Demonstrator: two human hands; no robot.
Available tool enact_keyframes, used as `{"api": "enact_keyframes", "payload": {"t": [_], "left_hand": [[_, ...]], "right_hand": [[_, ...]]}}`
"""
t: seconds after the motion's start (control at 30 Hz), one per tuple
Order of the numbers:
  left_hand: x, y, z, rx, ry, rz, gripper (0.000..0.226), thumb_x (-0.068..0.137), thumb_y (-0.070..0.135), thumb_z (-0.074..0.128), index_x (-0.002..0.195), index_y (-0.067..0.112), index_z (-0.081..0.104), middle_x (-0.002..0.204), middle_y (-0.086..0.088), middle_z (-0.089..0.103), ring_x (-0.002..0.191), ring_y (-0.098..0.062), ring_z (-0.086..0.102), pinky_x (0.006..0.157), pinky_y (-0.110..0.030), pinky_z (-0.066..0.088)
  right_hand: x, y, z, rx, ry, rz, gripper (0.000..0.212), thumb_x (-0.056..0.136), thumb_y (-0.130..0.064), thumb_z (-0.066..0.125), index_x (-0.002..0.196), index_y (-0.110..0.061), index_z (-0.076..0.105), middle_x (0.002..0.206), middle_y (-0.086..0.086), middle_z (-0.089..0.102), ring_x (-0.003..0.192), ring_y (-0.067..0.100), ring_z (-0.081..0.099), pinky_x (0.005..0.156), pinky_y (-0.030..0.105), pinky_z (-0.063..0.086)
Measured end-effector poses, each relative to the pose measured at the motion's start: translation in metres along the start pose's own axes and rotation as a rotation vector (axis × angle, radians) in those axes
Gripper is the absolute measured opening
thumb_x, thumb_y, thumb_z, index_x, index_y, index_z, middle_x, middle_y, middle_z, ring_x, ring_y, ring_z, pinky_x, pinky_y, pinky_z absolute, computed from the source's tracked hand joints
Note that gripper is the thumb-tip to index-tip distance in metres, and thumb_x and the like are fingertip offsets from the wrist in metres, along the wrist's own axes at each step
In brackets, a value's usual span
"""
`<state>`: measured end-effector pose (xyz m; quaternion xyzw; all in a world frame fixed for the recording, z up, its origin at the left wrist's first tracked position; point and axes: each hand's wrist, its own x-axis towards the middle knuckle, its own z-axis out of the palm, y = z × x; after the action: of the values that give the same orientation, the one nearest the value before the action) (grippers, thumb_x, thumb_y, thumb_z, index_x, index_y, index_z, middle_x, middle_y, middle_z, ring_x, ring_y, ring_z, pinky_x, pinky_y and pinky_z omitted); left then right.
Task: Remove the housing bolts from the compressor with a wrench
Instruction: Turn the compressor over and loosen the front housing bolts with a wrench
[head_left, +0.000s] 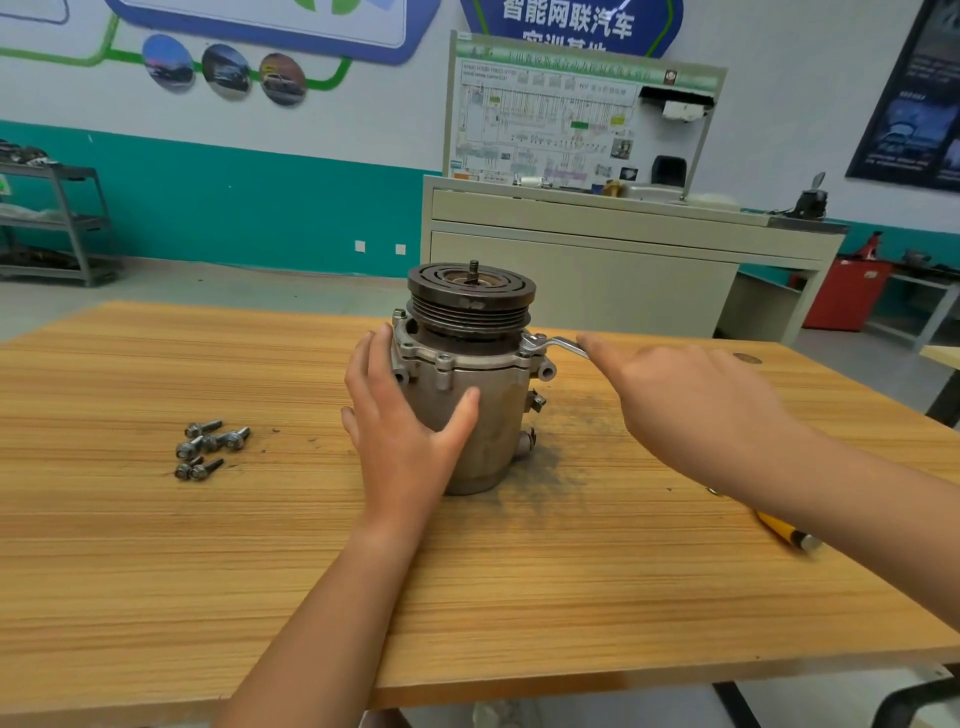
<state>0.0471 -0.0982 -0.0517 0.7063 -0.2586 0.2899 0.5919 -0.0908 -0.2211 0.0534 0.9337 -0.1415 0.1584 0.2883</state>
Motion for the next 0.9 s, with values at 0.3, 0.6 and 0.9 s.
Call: {"api": "enact_keyframes", "payload": {"t": [0.3, 0.6, 0.9], "left_hand": [[-0.006, -0.001, 0.003, 0.018, -0.018, -0.001, 0.067, 0.082, 0.032, 0.053, 0.141, 0.008, 0.032, 0.146, -0.012, 0.031, 0.135, -0.019, 0.028, 0.105, -0.065, 0.023], [-0.008, 0.000, 0.005, 0.024, -0.031, 0.003, 0.072, 0.080, 0.046, 0.040, 0.141, 0.008, 0.033, 0.147, -0.012, 0.031, 0.137, -0.025, 0.026, 0.107, -0.064, 0.020], [-0.011, -0.001, 0.010, 0.037, -0.012, -0.013, 0.068, 0.082, 0.040, 0.042, 0.142, 0.009, 0.032, 0.148, -0.012, 0.029, 0.138, -0.026, 0.026, 0.106, -0.066, 0.019]], "right_hand": [[0.011, -0.014, -0.048, -0.341, -0.213, -0.230, 0.043, 0.090, 0.005, 0.043, 0.132, 0.003, 0.036, 0.056, 0.005, 0.027, 0.041, 0.017, 0.027, 0.034, 0.026, 0.024], [0.016, -0.032, -0.060, -0.319, -0.305, -0.251, 0.046, 0.092, 0.007, 0.036, 0.138, 0.004, 0.032, 0.072, 0.002, 0.038, 0.053, 0.015, 0.025, 0.038, 0.028, 0.025], [0.008, -0.023, -0.053, -0.272, -0.333, -0.178, 0.037, 0.092, 0.005, 0.039, 0.129, 0.008, 0.037, 0.061, 0.001, 0.027, 0.044, 0.017, 0.024, 0.042, 0.028, 0.033]]}}
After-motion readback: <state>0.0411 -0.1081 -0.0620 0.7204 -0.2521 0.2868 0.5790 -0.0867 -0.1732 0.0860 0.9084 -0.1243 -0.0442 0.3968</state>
